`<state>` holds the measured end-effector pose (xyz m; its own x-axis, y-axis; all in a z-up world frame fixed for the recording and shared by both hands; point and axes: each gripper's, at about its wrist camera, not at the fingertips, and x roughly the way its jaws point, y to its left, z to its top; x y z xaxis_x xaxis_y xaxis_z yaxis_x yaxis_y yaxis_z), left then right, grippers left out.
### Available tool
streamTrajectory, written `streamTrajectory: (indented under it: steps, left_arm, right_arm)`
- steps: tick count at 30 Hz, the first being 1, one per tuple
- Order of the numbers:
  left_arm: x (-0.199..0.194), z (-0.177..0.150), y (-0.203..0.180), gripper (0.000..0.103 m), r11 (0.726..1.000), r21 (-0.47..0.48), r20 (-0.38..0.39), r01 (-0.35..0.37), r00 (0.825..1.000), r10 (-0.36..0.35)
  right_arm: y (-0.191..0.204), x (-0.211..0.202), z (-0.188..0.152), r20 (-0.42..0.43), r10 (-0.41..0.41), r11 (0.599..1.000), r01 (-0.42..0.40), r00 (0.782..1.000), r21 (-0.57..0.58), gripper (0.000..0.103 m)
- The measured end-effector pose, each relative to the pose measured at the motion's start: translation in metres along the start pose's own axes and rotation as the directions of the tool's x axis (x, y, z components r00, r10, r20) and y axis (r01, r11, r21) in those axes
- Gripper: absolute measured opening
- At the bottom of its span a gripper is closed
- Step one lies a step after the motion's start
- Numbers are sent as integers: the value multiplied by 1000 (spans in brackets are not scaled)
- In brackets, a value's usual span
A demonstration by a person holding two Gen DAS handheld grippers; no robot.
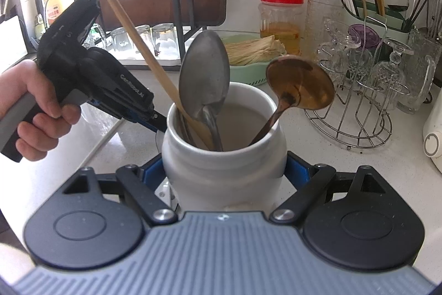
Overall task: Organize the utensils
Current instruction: 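Grasp the white ceramic spoon from the pile with the left tool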
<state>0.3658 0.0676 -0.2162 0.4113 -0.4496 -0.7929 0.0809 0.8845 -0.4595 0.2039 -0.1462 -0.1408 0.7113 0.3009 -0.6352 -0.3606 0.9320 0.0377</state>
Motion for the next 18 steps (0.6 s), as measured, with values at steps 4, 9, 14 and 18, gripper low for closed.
streamTrajectory:
  steps: [4,9,14,18]
  left_arm:
    - [-6,-3,-15,5,997,47,19,-63,998,62]
    - [-27,-12,-37,4,985,85,69,-151,987,145]
    - [-56,-22,-55,4,966,99,121,-240,966,228]
    - [-74,-28,-64,4,948,92,145,-304,946,289]
  right_arm:
    - [-2,0,1,-6,13,1000,-13,1000,-12,91]
    - [-3,-1,2,-12,32,999,-32,999,-31,91]
    - [-6,0,5,-28,49,997,-51,998,-49,91]
    - [-7,3,8,-41,56,997,-58,998,-52,91]
